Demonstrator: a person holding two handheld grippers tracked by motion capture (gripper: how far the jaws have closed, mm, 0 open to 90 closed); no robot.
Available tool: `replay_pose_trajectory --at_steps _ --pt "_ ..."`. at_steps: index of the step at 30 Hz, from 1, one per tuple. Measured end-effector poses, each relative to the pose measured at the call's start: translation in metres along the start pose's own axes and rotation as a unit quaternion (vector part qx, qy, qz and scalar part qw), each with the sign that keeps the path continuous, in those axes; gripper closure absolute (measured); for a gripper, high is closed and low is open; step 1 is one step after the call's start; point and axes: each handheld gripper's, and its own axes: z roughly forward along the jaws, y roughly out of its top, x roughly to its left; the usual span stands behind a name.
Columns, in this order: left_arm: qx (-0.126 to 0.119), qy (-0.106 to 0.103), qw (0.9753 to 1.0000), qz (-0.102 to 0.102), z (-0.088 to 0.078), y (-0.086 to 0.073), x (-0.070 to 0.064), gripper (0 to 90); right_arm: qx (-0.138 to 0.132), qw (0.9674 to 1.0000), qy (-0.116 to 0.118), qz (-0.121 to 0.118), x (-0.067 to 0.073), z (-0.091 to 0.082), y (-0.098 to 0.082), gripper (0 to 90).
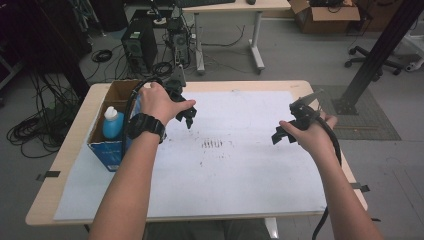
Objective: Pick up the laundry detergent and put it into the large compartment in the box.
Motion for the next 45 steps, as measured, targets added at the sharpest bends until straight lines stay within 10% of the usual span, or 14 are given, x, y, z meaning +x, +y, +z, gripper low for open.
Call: replay_pose_trajectory --at_steps 45 --pt "0.017 -0.006 0.9998 0.01 0.006 0.004 -0.012 12.5 0.0 1.0 0.003 0.006 -0.008 0.001 -0.002 3.5"
